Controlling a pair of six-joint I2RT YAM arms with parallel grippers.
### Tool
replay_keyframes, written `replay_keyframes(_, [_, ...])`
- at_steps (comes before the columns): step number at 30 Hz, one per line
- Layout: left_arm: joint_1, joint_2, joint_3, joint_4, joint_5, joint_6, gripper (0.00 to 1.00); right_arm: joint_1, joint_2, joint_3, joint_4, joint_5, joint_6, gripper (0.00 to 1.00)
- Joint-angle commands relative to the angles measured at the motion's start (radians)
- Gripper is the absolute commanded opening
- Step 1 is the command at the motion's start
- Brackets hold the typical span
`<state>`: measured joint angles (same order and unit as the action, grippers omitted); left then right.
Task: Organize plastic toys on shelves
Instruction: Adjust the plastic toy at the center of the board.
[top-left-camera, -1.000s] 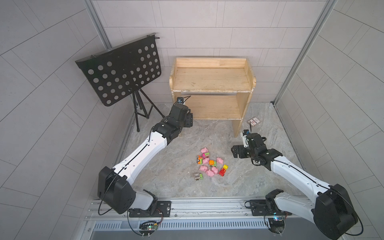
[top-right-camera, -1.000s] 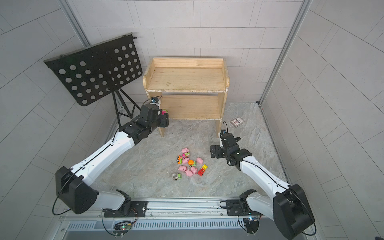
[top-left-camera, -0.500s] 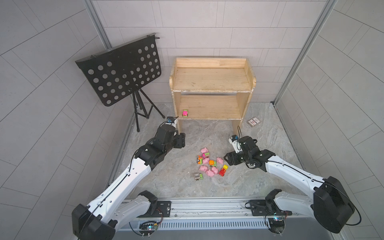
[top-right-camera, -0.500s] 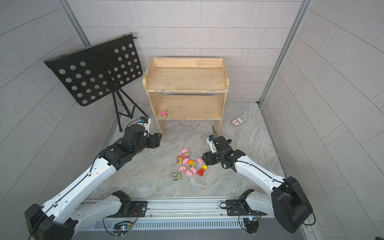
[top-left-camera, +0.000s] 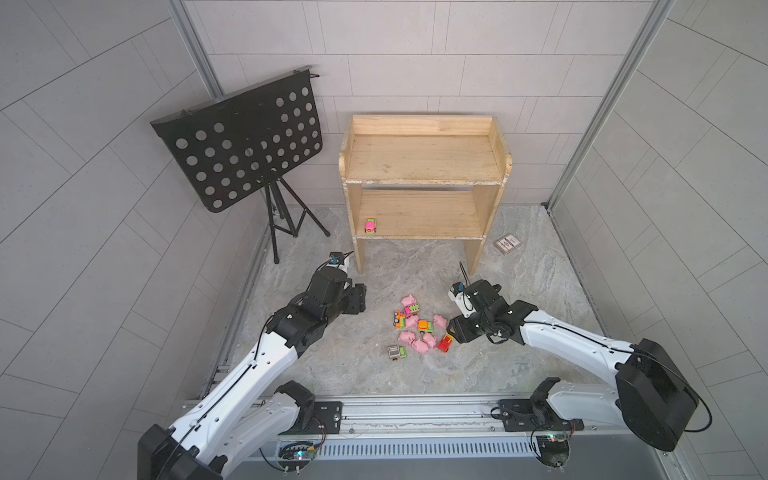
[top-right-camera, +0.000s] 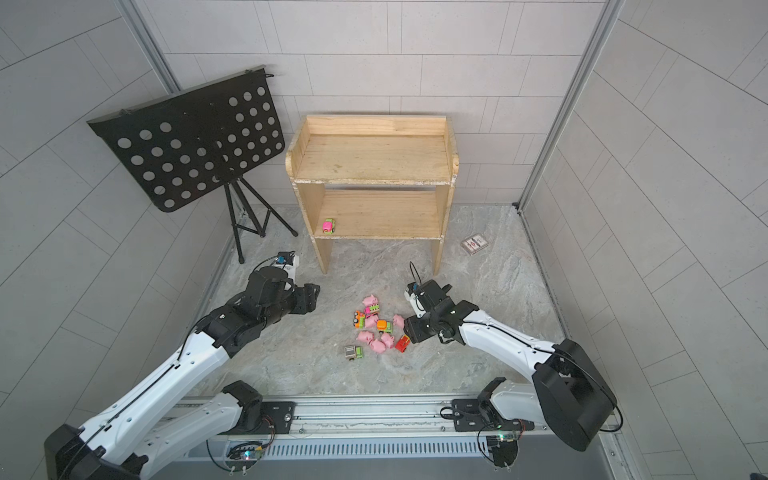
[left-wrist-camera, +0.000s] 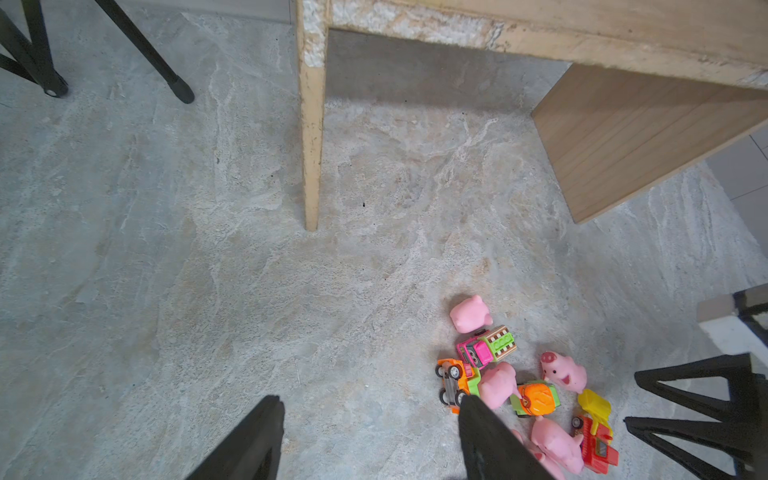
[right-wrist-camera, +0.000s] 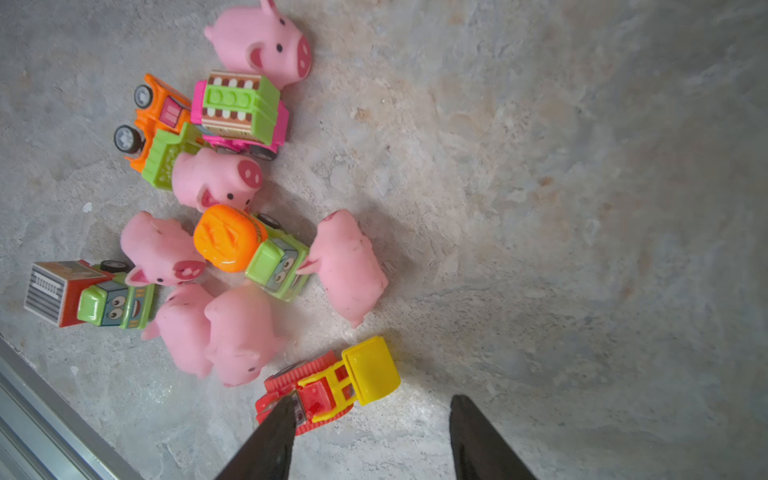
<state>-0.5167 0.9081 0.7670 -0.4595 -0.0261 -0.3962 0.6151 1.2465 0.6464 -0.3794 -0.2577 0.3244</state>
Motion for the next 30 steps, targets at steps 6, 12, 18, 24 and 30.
replay_keyframes(6, [-0.033, 0.113, -0.015, 0.141, 0.421, -0.051, 0.51, 0.037, -0.033, -0.064, -0.017, 0.05, 0.143, 0.48])
replay_keyframes(12, [-0.241, 0.276, 0.002, 0.232, 0.414, -0.09, 0.32, 0.057, -0.053, -0.092, -0.006, 0.095, 0.202, 0.37])
replay_keyframes(18, [-0.373, 0.423, 0.053, 0.271, 0.347, -0.104, 0.16, 0.063, -0.058, -0.12, 0.037, 0.109, 0.237, 0.27])
replay_keyframes(24, [-0.417, 0.553, 0.101, 0.296, 0.331, -0.115, 0.04, 0.067, -0.049, -0.14, 0.088, 0.112, 0.271, 0.21])
replay_keyframes(30, [-0.458, 0.648, 0.151, 0.315, 0.32, -0.116, 0.04, 0.069, -0.025, -0.149, 0.123, 0.106, 0.283, 0.2])
